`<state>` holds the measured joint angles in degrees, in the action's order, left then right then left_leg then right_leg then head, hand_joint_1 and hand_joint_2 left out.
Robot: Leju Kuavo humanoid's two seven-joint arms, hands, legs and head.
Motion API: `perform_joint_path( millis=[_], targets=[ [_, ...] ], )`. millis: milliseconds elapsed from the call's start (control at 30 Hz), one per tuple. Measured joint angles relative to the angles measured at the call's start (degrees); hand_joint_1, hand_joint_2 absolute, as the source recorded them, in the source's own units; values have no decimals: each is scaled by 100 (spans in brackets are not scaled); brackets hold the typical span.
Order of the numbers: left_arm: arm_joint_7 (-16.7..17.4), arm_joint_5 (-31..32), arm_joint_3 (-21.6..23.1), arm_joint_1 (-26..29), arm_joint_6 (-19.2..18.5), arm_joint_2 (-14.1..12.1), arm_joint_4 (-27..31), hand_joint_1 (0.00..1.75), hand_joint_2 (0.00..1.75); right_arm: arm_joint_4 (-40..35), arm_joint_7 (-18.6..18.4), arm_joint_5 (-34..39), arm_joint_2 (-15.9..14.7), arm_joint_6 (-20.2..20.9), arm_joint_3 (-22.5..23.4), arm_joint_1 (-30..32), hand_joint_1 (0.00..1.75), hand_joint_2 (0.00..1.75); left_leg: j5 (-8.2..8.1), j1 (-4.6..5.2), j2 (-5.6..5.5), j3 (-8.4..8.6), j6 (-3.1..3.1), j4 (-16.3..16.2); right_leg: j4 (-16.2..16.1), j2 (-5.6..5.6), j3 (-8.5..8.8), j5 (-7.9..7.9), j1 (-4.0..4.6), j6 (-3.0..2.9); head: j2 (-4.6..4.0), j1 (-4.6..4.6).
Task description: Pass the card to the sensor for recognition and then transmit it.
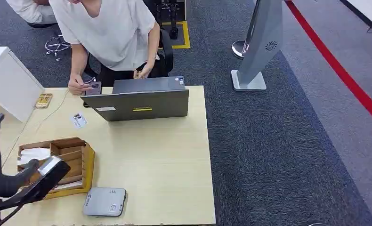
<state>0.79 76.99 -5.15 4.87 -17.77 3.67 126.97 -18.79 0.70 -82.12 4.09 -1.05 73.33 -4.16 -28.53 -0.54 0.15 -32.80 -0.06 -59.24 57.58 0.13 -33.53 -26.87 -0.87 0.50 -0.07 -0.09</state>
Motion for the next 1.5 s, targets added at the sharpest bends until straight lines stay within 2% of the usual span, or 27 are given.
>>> perform_joint_path(
  millis=[100,167,267,367,500,533,600,700,767,800,867,1000,1033,1100,1233,1300,1333,1400,1433,1500],
  targets=[
    [-460,-327,-1261,151,110,209,-9,0,175,-66,-2,55,0,0,20,21,0,0,0,-1,0,3,0,0,0,0,-1,0,1,0,0,0],
    [-630,-360,-2000,165,160,312,-61,0,175,-105,-2,68,0,0,39,24,0,0,0,-1,-2,2,0,0,0,-3,0,0,1,0,0,2],
    [-752,-423,-3207,74,234,393,-421,0,175,-155,0,65,0,2,53,23,0,0,0,-1,3,3,0,0,0,4,1,0,1,0,-2,0],
    [-823,-589,-4231,-70,326,417,-901,0,175,-190,17,70,0,11,88,26,0,0,0,-1,3,5,0,0,0,3,3,0,1,0,0,0],
    [-816,-828,-5440,-250,262,483,-1667,0,175,-217,24,85,-4,11,101,22,0,0,0,-1,4,5,0,0,0,3,3,0,0,0,0,0],
    [-732,-988,-5724,-318,154,522,-1900,0,0,-223,22,85,-13,11,103,21,0,0,0,0,3,4,0,0,-1,2,4,0,-1,0,0,2],
    [-586,-1326,-6240,-456,123,634,-2412,0,0,-225,11,85,-33,26,101,12,0,0,-1,4,0,4,2,0,-1,-2,5,-1,-4,1,0,2],
    [-669,-1851,-6727,-541,210,885,-3159,0,0,-232,-2,103,-35,29,107,4,0,0,-3,6,-7,3,5,-1,-5,-6,9,-2,-6,6,0,2],
    [-477,-2709,-7081,-675,-126,1120,-3668,0,0,-234,-22,100,-35,55,107,-8,0,0,-6,11,-13,3,11,-1,-7,-16,17,-2,-9,7,-2,2],
    [-440,-3040,-7267,-723,-162,1246,-3987,0,175,-234,-50,87,-35,83,107,-20,0,0,-8,15,-12,8,14,-1,-7,-16,19,-2,-14,7,-2,2],
    [-418,-3221,-7478,-744,-61,1416,-4710,0,175,-234,-118,76,-35,112,107,-40,0,0,-11,30,-9,16,19,-1,-7,-11,18,-2,-26,10,0,-4],
    [-307,-3666,-7552,-734,52,1656,-6330,0,175,-234,-232,-40,-35,241,103,-48,0,0,-8,37,-17,13,28,-2,-7,-20,21,-6,-35,23,0,4],
    [-261,-3673,-7561,-734,121,1694,-6686,0,175,-234,-256,-79,-35,271,96,-54,0,175,-9,40,-16,16,30,-2,-7,-19,23,-7,-38,25,0,0],
    [-58,-3427,-7511,-731,382,1744,-7473,0,175,-230,-282,-233,-35,319,59,-48,0,175,-10,41,-13,17,30,-3,-7,-18,22,-6,-39,26,0,0],
    [349,-2730,-7114,-678,641,1777,-8455,0,175,-230,-258,-464,-31,326,-90,-40,0,175,-10,41,-14,16,31,-3,-7,-18,22,-8,-39,28,0,0],
    [553,-1804,-6655,-560,614,1757,-8675,0,175,-232,-236,-516,-20,367,-182,-30,0,175,-10,36,-13,15,31,-3,-7,-17,22,-8,-35,28,0,-2],
    [625,-1315,-6254,-470,579,1716,-8712,0,175,-234,-223,-509,-9,392,-256,-10,0,175,-10,31,-13,14,31,-3,-7,-17,22,-8,-29,28,0,7],
    [655,-1175,-5483,-290,553,1650,-8769,0,175,-243,-201,-365,-4,405,-494,42,0,175,-11,38,-13,16,32,-2,-7,-17,21,-9,-37,28,0,0],
    [657,-1243,-5267,-246,555,1619,-8798,0,175,-249,-197,-255,-4,402,-601,63,0,0,-11,38,-14,15,32,-2,-7,-17,20,-9,-36,28,0,-7],
    [655,-1447,-4876,-180,568,1567,-8885,0,175,-249,-192,28,-4,389,-825,92,0,0,-11,34,-14,15,32,-2,-6,-17,20,-9,-32,28,0,-4]
  ],
)
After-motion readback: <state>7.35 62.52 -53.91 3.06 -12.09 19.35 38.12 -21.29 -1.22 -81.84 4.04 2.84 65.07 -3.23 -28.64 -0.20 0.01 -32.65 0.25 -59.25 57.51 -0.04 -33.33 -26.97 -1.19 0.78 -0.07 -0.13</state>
